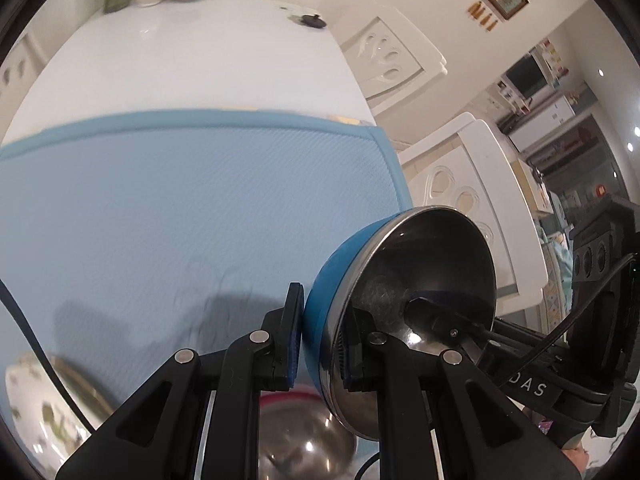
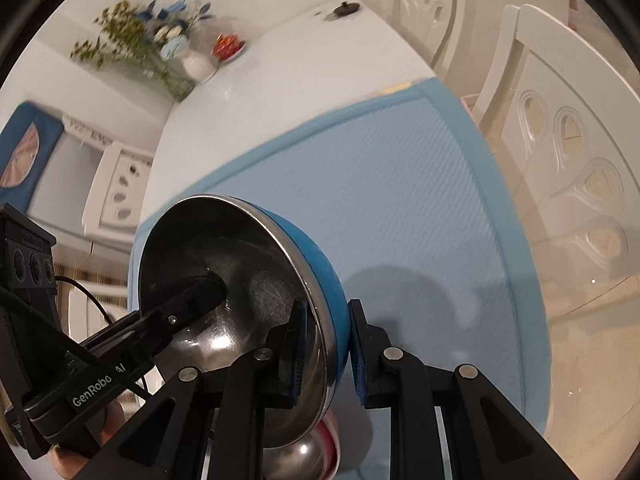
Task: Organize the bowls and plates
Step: 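Lift the blue-sided bowl and carry it over the nested bowls, then lower the blue-sided bowl into the nested bowls and grip the whole stack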
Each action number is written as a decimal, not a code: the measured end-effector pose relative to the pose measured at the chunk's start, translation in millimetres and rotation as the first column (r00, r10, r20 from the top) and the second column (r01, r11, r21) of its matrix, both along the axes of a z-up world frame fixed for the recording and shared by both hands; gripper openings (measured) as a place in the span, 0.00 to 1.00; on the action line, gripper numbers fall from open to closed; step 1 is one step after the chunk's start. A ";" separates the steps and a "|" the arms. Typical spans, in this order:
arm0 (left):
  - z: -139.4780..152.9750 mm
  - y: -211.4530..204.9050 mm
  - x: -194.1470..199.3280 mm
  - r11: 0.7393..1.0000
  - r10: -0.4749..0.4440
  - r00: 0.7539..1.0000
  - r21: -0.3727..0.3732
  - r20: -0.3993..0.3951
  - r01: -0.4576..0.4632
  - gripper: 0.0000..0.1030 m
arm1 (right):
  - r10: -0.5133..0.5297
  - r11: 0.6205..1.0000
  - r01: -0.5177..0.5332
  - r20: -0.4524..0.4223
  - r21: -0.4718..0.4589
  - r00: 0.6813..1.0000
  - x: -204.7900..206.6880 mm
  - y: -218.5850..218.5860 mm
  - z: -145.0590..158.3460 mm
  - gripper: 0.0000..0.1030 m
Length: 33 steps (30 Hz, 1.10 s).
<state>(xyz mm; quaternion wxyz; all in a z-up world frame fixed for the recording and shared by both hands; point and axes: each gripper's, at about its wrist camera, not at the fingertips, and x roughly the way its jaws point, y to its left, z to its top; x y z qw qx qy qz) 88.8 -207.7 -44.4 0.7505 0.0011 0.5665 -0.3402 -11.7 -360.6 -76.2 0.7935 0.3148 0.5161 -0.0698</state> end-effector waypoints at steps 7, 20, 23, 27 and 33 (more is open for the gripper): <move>-8.4 38.8 -33.7 0.998 0.066 0.997 0.018 -0.032 -0.065 0.12 | 0.080 0.997 -0.079 -0.050 0.022 0.996 -19.6 38.1 1.2 0.18; -46.9 88.8 -82.5 0.987 0.157 0.978 0.055 -0.137 -0.151 0.12 | 0.213 0.977 -0.206 -0.175 0.056 0.961 -47.6 86.0 -33.9 0.19; -53.1 92.2 -87.7 0.987 0.159 0.975 0.058 -0.152 -0.152 0.12 | 0.224 0.974 -0.216 -0.199 0.061 0.954 -49.0 89.1 -41.1 0.19; -56.5 91.7 -97.5 0.986 0.152 0.980 0.086 -0.128 -0.141 0.12 | 0.229 0.973 -0.221 -0.223 0.060 0.948 -51.3 91.7 -48.6 0.19; -54.9 86.7 -104.7 0.982 0.103 0.994 0.163 -0.037 -0.096 0.14 | 0.227 0.974 -0.222 -0.249 0.045 0.942 -52.6 92.8 -57.9 0.19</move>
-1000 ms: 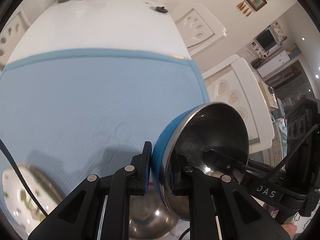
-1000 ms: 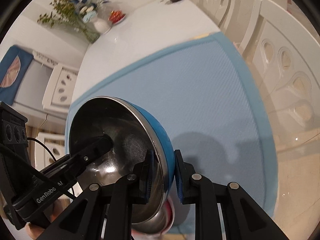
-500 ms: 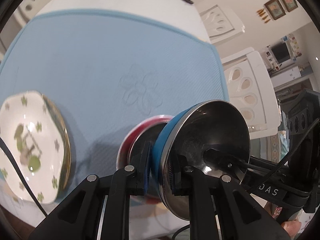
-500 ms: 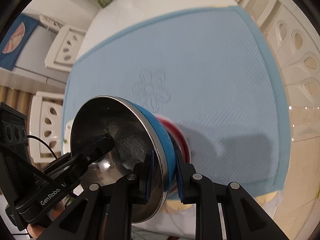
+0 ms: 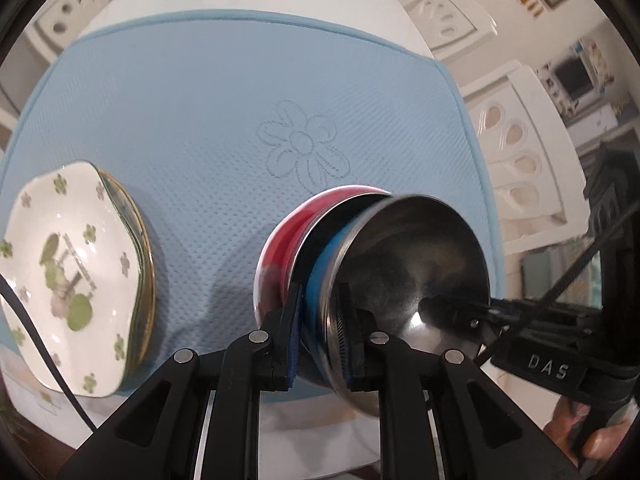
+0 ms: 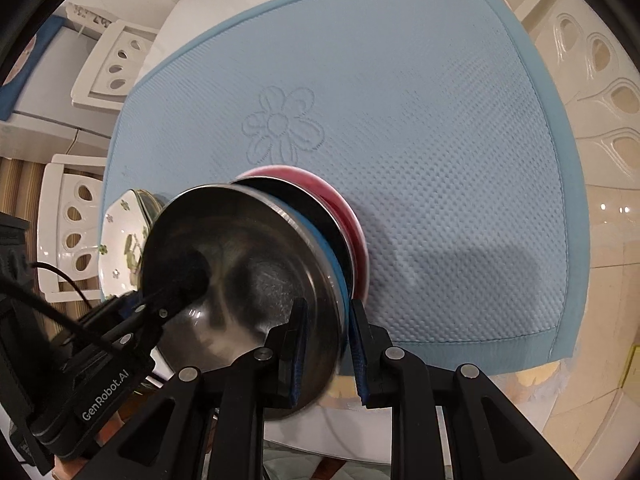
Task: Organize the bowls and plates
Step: 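Lower the blue-sided bowl into the nested bowls and grip the whole stack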
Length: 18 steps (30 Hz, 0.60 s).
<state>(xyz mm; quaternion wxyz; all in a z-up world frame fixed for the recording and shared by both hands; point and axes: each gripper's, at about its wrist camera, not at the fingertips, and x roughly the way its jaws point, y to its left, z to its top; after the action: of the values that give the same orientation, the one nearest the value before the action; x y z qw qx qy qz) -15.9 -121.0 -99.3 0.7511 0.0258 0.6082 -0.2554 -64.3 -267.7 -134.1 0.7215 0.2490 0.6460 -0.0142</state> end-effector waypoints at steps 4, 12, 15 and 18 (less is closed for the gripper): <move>6.1 1.9 -1.3 0.999 -0.015 0.999 0.034 0.047 0.014 0.18 | -0.001 1.000 0.001 0.012 0.005 1.000 -1.4 -0.1 0.9 0.19; 11.9 27.1 8.2 0.999 0.044 0.997 -0.006 0.067 -0.044 0.29 | 0.021 1.000 -0.020 0.034 -0.016 0.999 -6.3 4.2 8.9 0.19; 5.9 32.4 8.7 0.998 0.069 0.997 -0.013 0.036 -0.069 0.29 | -0.013 1.000 0.013 0.044 0.002 0.999 -8.3 1.5 7.9 0.19; 9.9 36.8 5.2 0.995 0.076 0.996 -0.061 0.036 -0.073 0.28 | -0.027 1.000 0.027 0.077 0.003 0.997 -12.4 -6.2 13.8 0.19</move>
<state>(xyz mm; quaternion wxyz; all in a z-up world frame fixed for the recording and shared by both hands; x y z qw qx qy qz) -10.7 -84.2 -89.4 0.7721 -0.0144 0.5863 -0.2447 -76.7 -273.9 -120.4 0.7455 0.2586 0.6141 -0.0137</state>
